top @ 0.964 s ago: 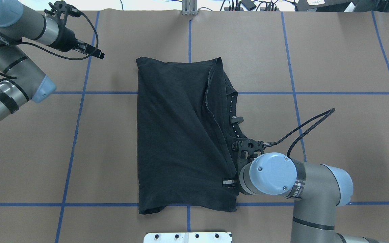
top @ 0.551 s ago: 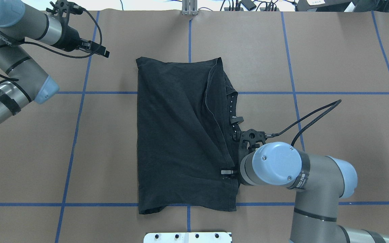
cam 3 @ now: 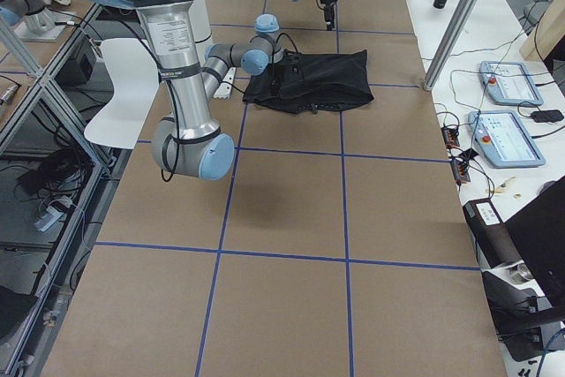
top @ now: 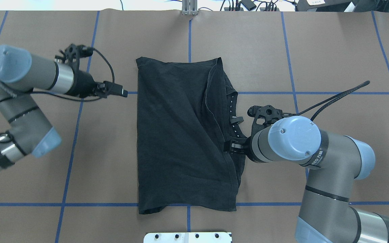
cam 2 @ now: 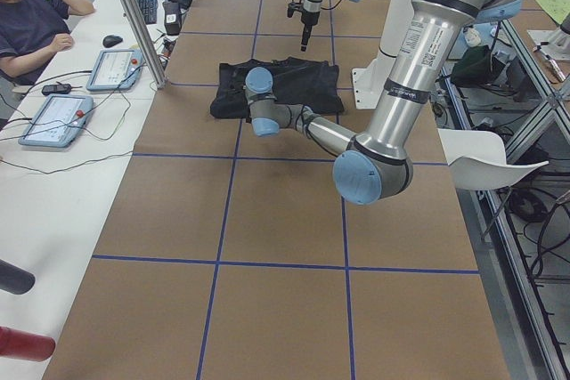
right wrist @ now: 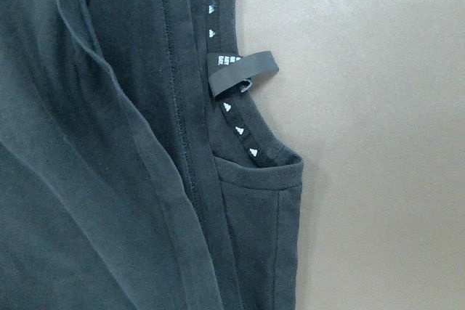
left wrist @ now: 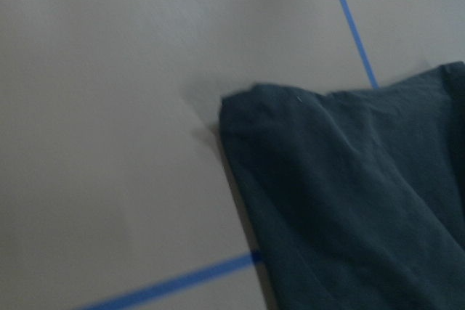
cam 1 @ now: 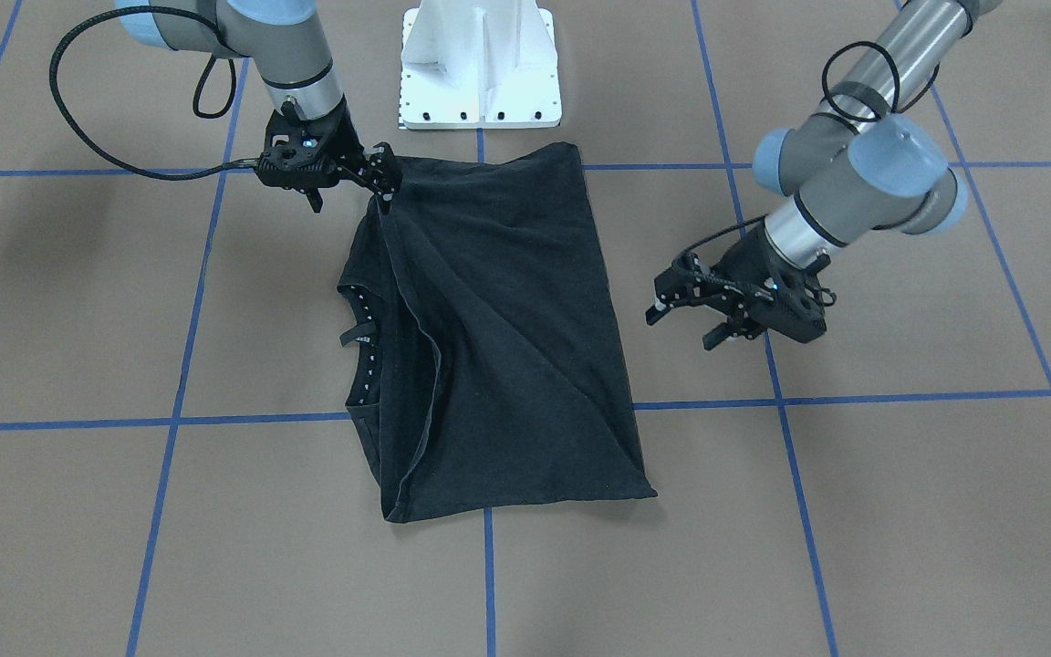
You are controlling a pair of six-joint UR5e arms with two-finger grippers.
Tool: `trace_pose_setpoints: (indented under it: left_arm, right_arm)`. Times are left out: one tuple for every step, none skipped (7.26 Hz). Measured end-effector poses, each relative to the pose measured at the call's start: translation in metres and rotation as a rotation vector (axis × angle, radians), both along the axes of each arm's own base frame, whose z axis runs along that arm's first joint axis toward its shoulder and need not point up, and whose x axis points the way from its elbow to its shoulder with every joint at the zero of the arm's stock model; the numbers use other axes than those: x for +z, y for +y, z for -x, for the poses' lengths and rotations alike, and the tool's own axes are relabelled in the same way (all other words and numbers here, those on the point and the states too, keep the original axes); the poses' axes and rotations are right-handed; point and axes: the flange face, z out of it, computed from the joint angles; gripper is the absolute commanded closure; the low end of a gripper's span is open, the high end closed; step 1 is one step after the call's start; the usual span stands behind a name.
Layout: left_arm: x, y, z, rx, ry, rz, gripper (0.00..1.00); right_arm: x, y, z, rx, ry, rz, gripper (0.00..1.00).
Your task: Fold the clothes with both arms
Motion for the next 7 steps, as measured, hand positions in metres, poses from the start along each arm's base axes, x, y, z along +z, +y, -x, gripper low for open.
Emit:
trace_pose_setpoints:
  left_arm:
    - [-0.007, 0.052, -0.016, -0.002, 0.04, 0.064, 0.0]
    - [-0.011, 0.105, -0.032, -0.004, 0.079, 0.133, 0.0]
    - [-0.012, 0.157, -0.048, -0.012, 0.112, 0.204, 0.0]
    - [-0.012, 0.201, -0.061, -0.028, 0.138, 0.279, 0.0]
    - [-0.011, 0.234, -0.073, -0.046, 0.156, 0.356, 0.01]
    - [-0.01, 0.257, -0.083, -0.067, 0.168, 0.429, 0.01]
    - [-0.008, 0.271, -0.09, -0.088, 0.172, 0.48, 0.01]
  right_arm:
    - [0.003, 0.004, -0.012, 0.026, -0.017, 0.018, 0.01]
    - [0.01, 0.009, -0.026, 0.047, -0.037, 0.028, 0.01]
    - [0.017, 0.013, -0.036, 0.065, -0.055, 0.037, 0.01]
    - [0.021, 0.015, -0.041, 0.077, -0.07, 0.04, 0.01]
    - [0.023, 0.016, -0.043, 0.083, -0.075, 0.039, 0.01]
    - [0.024, 0.016, -0.044, 0.085, -0.077, 0.039, 0.01]
    - [0.024, 0.016, -0.044, 0.085, -0.079, 0.038, 0.0]
